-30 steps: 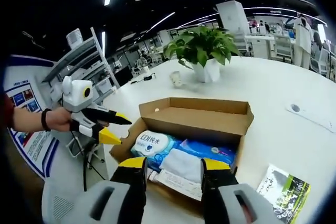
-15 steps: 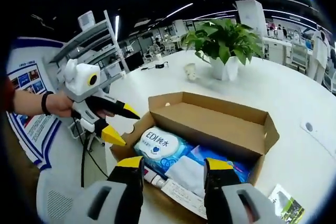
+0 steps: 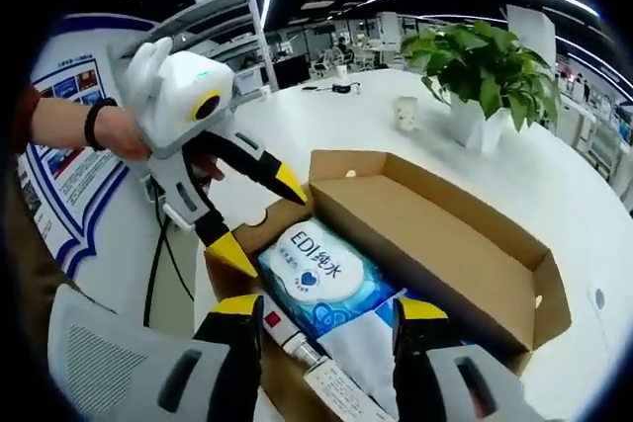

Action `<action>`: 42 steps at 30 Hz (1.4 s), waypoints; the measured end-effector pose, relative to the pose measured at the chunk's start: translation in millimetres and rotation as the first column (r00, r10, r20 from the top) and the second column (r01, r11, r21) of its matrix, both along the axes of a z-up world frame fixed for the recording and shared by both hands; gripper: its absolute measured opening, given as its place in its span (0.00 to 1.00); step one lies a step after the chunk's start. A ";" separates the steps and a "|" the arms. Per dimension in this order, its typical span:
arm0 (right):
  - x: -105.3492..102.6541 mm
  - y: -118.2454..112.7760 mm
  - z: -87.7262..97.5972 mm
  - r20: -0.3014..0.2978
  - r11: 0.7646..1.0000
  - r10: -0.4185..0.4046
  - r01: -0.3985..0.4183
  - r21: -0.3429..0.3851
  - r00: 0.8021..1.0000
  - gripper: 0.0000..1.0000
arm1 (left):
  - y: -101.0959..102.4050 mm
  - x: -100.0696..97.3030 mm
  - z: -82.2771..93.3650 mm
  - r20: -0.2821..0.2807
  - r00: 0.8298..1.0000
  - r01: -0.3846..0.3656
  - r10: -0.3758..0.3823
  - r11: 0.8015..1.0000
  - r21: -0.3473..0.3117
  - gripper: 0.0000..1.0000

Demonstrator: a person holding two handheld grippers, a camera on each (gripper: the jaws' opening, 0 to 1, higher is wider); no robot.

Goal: Operate the shoe box by opening the lid, removing the specified soft item, and placing it in the target area until the item is outside and the box remains undamaged.

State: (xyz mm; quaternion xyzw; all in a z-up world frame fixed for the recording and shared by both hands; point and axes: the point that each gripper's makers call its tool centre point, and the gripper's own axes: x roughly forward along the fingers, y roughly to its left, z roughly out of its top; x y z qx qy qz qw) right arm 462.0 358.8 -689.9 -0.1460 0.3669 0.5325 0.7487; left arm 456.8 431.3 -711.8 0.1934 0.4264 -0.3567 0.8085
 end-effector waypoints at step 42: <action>5.7 24.1 -79.0 0.052 0.894 0.368 -0.338 -0.294 0.928 0.65 | 1.4 5.2 -54.4 -0.050 0.967 0.255 -0.250 0.944 0.211 0.61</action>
